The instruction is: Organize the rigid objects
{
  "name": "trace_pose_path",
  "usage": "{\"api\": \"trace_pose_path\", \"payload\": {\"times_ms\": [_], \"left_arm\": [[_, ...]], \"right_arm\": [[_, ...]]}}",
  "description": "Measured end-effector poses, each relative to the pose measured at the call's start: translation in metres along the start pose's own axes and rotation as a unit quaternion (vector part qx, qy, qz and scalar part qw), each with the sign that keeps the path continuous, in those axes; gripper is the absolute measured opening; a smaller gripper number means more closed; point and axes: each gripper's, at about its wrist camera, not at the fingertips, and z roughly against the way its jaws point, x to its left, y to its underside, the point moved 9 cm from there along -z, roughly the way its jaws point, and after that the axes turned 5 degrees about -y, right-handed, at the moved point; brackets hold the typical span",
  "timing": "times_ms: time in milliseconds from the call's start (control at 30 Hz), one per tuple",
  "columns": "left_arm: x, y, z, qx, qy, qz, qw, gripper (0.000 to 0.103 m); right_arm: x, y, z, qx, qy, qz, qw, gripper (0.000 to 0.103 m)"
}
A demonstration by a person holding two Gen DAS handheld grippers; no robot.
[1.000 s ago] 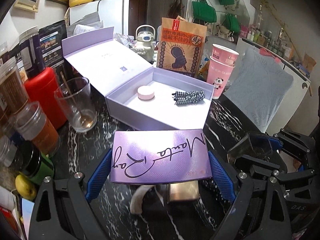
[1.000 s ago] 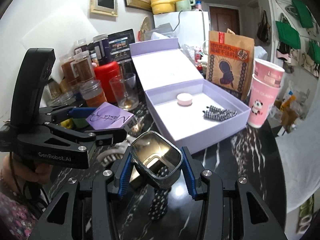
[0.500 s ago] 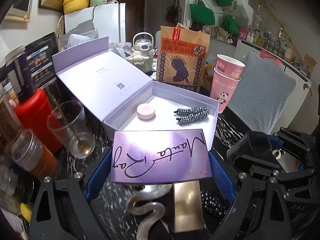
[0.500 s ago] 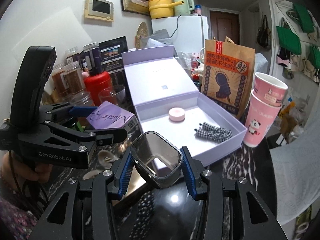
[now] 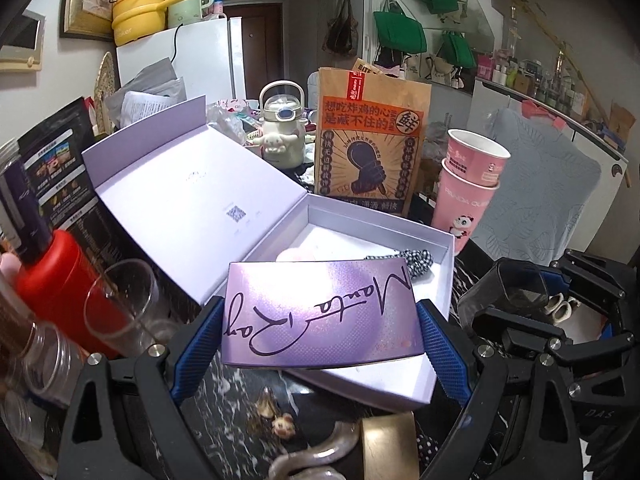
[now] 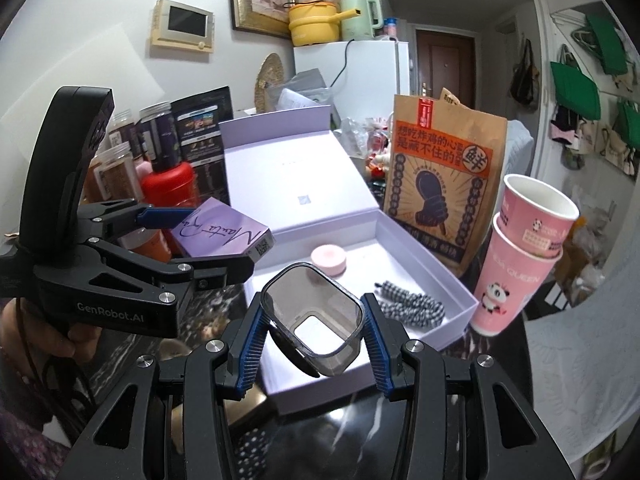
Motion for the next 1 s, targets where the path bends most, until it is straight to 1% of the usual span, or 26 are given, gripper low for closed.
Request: {"api": "trace_pose_path", "payload": {"times_ms": [367, 633, 767, 900, 1000], "left_arm": [[0.003, -0.022, -0.03, 0.0, -0.002, -0.014, 0.9999, 0.094], [0.004, -0.034, -0.056, 0.005, -0.003, -0.019, 0.9998, 0.094], [0.006, -0.035, -0.07, 0.012, -0.005, -0.018, 0.9998, 0.094], [0.006, -0.029, -0.084, 0.025, -0.007, -0.02, 0.9995, 0.094], [0.005, -0.023, -0.095, 0.042, 0.013, -0.013, 0.999, 0.094]], "right_arm": [[-0.025, -0.023, -0.019, -0.009, 0.008, 0.001, 1.0, 0.045], [-0.043, -0.031, -0.039, -0.003, 0.019, 0.003, 1.0, 0.045], [-0.05, -0.032, -0.051, 0.002, 0.026, 0.009, 1.0, 0.045], [-0.056, -0.026, -0.067, 0.013, 0.028, 0.008, 0.999, 0.045], [-0.06, -0.021, -0.076, 0.023, 0.024, 0.0, 0.999, 0.045]]}}
